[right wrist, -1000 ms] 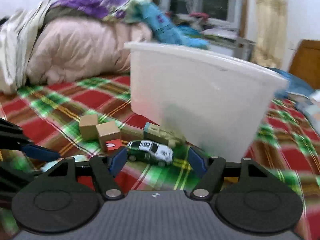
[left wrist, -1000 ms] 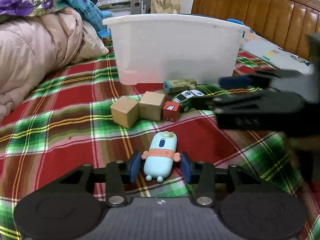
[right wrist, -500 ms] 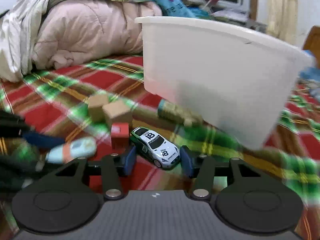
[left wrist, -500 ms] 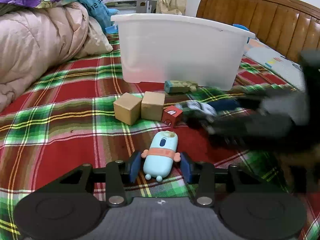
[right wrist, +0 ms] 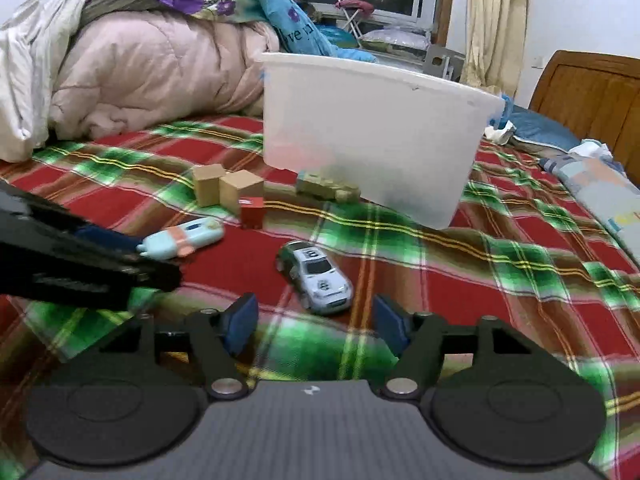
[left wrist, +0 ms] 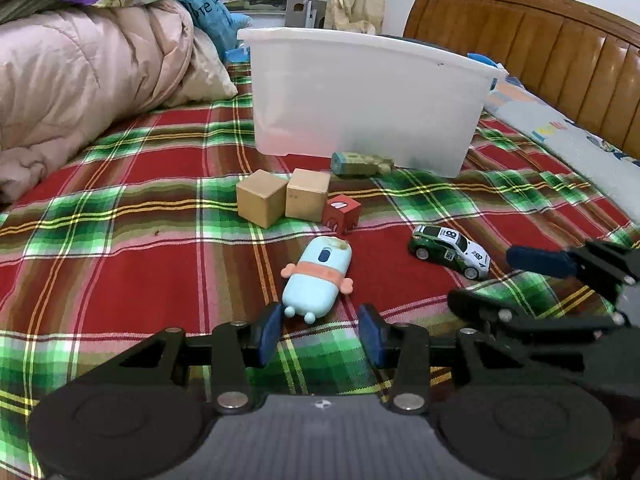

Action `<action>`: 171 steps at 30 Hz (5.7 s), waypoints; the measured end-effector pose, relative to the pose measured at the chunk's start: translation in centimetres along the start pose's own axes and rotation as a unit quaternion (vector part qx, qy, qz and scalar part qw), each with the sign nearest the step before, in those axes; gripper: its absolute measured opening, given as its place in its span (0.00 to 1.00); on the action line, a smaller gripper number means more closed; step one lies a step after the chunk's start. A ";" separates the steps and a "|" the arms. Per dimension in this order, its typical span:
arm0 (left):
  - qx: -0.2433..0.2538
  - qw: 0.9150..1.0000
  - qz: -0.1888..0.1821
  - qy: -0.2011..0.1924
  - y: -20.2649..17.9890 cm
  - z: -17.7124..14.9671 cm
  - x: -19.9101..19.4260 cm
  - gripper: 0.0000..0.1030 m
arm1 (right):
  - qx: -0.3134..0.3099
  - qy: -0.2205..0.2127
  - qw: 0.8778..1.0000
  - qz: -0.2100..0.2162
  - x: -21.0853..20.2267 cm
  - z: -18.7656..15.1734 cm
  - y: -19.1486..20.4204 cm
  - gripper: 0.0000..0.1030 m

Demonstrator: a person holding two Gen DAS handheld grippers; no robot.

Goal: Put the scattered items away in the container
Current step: 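Grasp the white race car with the right tool, then carry the blue figure and white car over the bin and release both, then grasp the red block with the right tool while the left tool grasps a wooden cube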

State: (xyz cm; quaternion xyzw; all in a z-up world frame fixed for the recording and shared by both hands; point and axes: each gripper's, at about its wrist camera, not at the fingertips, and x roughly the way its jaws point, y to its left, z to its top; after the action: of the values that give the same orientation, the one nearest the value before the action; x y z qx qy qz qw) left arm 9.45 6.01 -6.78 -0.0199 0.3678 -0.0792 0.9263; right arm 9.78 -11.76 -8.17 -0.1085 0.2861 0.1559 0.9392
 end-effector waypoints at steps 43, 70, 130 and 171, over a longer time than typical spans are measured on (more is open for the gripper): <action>-0.005 1.000 -0.011 0.010 -0.8 1.4 0.6 0.31 | 0.006 -0.052 0.999 -0.001 -2.7 0.6 0.4 0.31; 0.037 0.986 -0.034 -0.157 -3.9 15.1 -5.3 0.21 | 0.030 -0.169 0.984 -0.046 -3.5 9.8 -4.3 0.31; -0.005 0.998 0.029 -0.060 1.7 5.6 1.4 0.77 | 0.025 -0.070 0.996 0.052 2.2 2.9 -1.9 0.82; 0.048 0.998 -0.020 -0.016 0.6 2.9 2.7 0.39 | 0.035 -0.009 0.999 0.019 4.1 1.5 -0.2 0.22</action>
State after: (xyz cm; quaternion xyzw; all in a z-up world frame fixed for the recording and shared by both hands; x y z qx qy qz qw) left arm 13.47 6.08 -6.57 0.0164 0.3478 -0.1149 0.9304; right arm 13.86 -10.53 -9.27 -0.0687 0.2853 0.1647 0.9417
